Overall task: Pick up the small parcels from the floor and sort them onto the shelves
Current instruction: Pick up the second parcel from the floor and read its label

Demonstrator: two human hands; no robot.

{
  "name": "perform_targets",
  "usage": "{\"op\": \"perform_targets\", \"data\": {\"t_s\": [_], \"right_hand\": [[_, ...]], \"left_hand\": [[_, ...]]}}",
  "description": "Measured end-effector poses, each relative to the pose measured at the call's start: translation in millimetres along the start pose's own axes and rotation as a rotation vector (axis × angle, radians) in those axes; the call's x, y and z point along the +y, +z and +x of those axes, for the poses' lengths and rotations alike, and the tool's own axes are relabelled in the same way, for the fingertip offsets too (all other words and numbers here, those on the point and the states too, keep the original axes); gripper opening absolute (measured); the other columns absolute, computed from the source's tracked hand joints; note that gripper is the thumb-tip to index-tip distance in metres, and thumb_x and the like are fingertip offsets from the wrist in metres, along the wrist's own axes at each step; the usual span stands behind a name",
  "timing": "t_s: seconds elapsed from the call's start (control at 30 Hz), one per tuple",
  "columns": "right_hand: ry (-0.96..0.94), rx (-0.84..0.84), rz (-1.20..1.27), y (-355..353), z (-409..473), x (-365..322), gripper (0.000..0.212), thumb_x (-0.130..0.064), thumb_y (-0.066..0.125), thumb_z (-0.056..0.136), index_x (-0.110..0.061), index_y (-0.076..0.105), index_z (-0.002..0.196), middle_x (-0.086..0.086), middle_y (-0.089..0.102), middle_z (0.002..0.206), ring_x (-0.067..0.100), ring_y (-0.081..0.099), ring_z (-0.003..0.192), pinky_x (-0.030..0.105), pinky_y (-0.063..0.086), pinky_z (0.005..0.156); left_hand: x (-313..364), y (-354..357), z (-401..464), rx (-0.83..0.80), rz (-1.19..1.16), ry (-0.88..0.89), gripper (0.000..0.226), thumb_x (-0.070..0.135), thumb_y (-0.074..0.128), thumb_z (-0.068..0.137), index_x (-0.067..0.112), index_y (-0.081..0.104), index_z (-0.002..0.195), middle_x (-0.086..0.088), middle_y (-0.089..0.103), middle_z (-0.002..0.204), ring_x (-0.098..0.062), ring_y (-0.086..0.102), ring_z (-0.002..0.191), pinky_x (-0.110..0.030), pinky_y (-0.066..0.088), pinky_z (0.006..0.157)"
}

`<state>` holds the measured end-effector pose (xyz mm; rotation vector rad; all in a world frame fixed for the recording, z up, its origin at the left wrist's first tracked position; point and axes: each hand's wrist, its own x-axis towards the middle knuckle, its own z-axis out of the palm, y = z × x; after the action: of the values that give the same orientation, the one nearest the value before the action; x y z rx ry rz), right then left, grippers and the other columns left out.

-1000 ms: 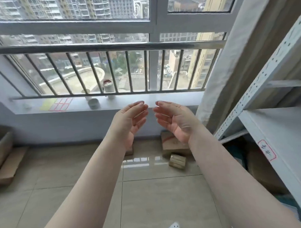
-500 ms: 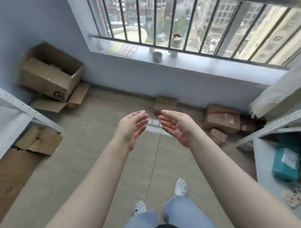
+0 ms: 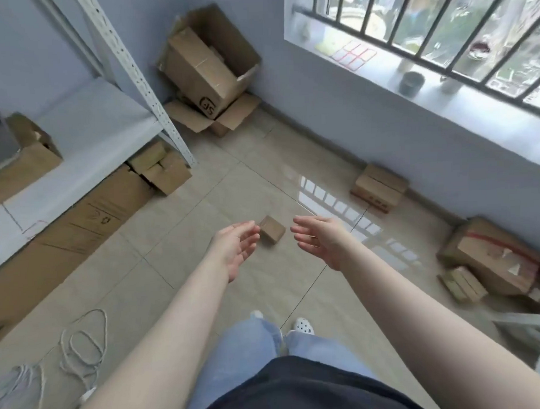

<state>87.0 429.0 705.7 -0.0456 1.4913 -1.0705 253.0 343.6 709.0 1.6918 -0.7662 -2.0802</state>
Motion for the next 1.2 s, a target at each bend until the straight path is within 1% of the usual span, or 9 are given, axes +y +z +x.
{"op": "perform_targets", "data": {"t_s": [0.17,0.33,0.5,0.67,0.77,0.9,1.07,1.13,1.2], "right_hand": [[0.053,-0.016,-0.048,33.8,29.5,-4.0,0.023,-0.025,0.071,0.083,-0.012,0.067,0.101,0.002,0.067,0.083,0.013,0.061,0.07,0.026,0.055,0.076],[0.063,0.022,-0.026,73.3,68.7,-14.8,0.025,-0.026,0.071,0.083,-0.011,0.068,0.104,0.001,0.067,0.084,0.013,0.06,0.068,0.027,0.054,0.076],[0.096,0.133,0.076,132.4,112.5,-25.5,0.027,-0.026,0.072,0.083,-0.012,0.067,0.105,0.002,0.068,0.083,0.013,0.06,0.068,0.027,0.055,0.074],[0.135,0.233,0.227,198.6,147.8,-36.5,0.032,-0.027,0.071,0.083,-0.012,0.066,0.111,0.003,0.067,0.086,0.014,0.062,0.071,0.025,0.054,0.071],[0.158,0.263,0.304,235.2,164.7,-46.9,0.031,-0.025,0.069,0.085,-0.012,0.064,0.113,0.003,0.066,0.084,0.013,0.061,0.069,0.022,0.052,0.065],[0.169,0.31,0.35,262.2,184.6,-57.7,0.032,-0.027,0.07,0.084,-0.014,0.065,0.112,0.001,0.068,0.081,0.01,0.063,0.062,0.019,0.051,0.052],[0.196,0.354,0.441,263.4,220.8,-84.7,0.031,-0.028,0.072,0.083,-0.014,0.066,0.109,0.002,0.069,0.086,0.011,0.065,0.07,0.02,0.052,0.053],[0.208,0.36,0.468,261.5,241.9,-98.8,0.032,-0.029,0.073,0.082,-0.013,0.066,0.109,0.003,0.069,0.087,0.012,0.065,0.071,0.02,0.051,0.051],[0.211,0.363,0.489,257.5,263.9,-115.3,0.032,-0.029,0.073,0.081,-0.012,0.066,0.108,0.003,0.069,0.088,0.013,0.065,0.073,0.021,0.051,0.055]], "left_hand": [[25.6,-27.7,21.8,0.024,-0.043,-0.003,0.005,0.013,0.065,0.092,0.014,0.061,0.095,-0.001,0.067,0.084,-0.011,0.062,0.073,-0.014,0.052,0.055],[66.3,-50.0,62.2,-0.03,0.011,-0.012,0.006,0.014,0.066,0.092,0.015,0.061,0.088,-0.002,0.067,0.086,-0.011,0.063,0.076,-0.018,0.05,0.064],[125.8,-101.3,115.6,-0.096,0.108,-0.069,0.007,0.014,0.064,0.093,0.015,0.059,0.089,-0.002,0.066,0.087,-0.013,0.062,0.077,-0.022,0.048,0.071],[198.8,-160.1,167.3,-0.125,0.217,-0.086,0.006,0.014,0.064,0.093,0.014,0.059,0.095,-0.002,0.066,0.089,-0.011,0.062,0.078,-0.021,0.048,0.071],[238.0,-178.5,194.0,-0.149,0.287,-0.091,0.005,0.013,0.063,0.094,0.015,0.059,0.092,-0.002,0.066,0.087,-0.011,0.061,0.077,-0.021,0.048,0.07],[267.5,-174.3,228.1,-0.186,0.349,-0.121,0.008,0.013,0.063,0.094,0.016,0.058,0.089,-0.001,0.064,0.084,-0.01,0.06,0.074,-0.018,0.048,0.067],[289.9,-136.9,265.8,-0.27,0.438,-0.188,0.007,0.014,0.063,0.094,0.016,0.058,0.089,-0.001,0.065,0.085,-0.011,0.061,0.075,-0.021,0.047,0.07],[303.6,-120.5,282.9,-0.28,0.473,-0.174,0.008,0.015,0.064,0.093,0.017,0.058,0.088,-0.001,0.066,0.085,-0.011,0.061,0.075,-0.021,0.048,0.07],[321.0,-103.2,301.1,-0.289,0.506,-0.148,0.007,0.015,0.064,0.093,0.017,0.059,0.089,-0.001,0.066,0.086,-0.01,0.061,0.075,-0.021,0.048,0.071]]}}
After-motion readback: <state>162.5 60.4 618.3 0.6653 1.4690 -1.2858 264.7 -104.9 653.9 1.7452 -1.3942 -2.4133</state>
